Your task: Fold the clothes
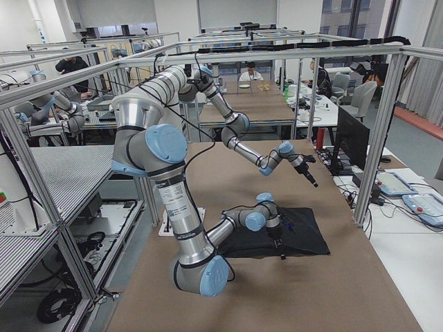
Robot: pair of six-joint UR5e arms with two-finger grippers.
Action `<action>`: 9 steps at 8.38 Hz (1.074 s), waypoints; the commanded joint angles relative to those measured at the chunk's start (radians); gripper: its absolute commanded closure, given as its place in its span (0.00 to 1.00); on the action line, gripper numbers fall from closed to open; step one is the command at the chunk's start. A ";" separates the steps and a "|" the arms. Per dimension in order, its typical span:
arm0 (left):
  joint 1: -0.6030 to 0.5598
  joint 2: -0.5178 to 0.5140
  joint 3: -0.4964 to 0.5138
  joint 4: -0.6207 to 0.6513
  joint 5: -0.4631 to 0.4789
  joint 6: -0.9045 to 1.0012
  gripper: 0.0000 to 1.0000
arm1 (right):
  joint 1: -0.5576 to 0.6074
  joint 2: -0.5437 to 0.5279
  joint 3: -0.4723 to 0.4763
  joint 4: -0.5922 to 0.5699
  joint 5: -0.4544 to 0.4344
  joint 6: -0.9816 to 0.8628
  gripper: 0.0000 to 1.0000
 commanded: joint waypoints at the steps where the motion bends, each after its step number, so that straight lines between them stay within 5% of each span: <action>1: 0.004 0.000 0.000 0.001 0.000 0.000 0.05 | 0.042 -0.155 0.153 0.003 0.019 -0.176 0.06; 5: 0.004 0.000 -0.001 0.001 0.000 0.000 0.05 | 0.030 0.011 0.088 -0.029 0.024 -0.004 0.06; 9: 0.003 0.000 0.005 -0.001 0.000 0.002 0.05 | -0.085 0.005 0.100 -0.024 0.007 0.025 0.06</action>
